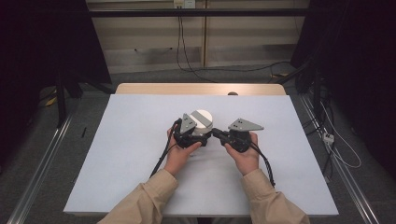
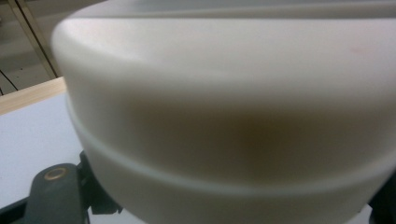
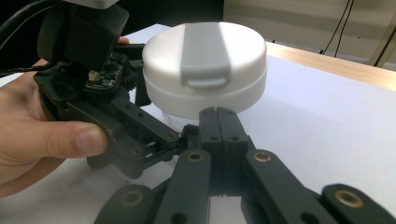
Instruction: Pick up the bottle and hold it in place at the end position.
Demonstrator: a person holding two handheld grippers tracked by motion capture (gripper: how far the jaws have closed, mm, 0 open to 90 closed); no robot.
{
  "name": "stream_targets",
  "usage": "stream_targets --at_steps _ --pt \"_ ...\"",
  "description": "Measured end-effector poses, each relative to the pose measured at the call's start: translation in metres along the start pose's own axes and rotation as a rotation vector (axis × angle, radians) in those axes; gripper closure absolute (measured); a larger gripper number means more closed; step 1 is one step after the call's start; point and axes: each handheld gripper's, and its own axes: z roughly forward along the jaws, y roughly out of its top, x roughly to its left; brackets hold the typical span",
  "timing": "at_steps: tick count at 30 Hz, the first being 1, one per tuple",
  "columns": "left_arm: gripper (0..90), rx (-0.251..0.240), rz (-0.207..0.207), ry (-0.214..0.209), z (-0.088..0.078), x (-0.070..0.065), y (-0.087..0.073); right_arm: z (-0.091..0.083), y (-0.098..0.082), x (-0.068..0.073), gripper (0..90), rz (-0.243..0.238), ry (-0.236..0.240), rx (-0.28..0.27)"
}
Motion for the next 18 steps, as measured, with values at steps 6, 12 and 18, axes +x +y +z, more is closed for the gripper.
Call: stream_targets --at_steps 6,12,18 --pt "18.5 0.003 0.006 -0.002 0.0001 -0.0003 0.0002 0.0011 0.0008 0.0016 90.0 -0.007 0.001 -0.002" --pt "18.5 0.002 0.008 -0.001 0.0004 -0.0005 0.0001 0.0024 0.0035 0.0027 90.0 -0.015 0.005 -0.007" --pt "18.5 0.004 0.02 0.001 0.0004 -0.0006 0.0002 0.0017 0.0056 0.0041 90.0 -0.026 0.0 -0.021"
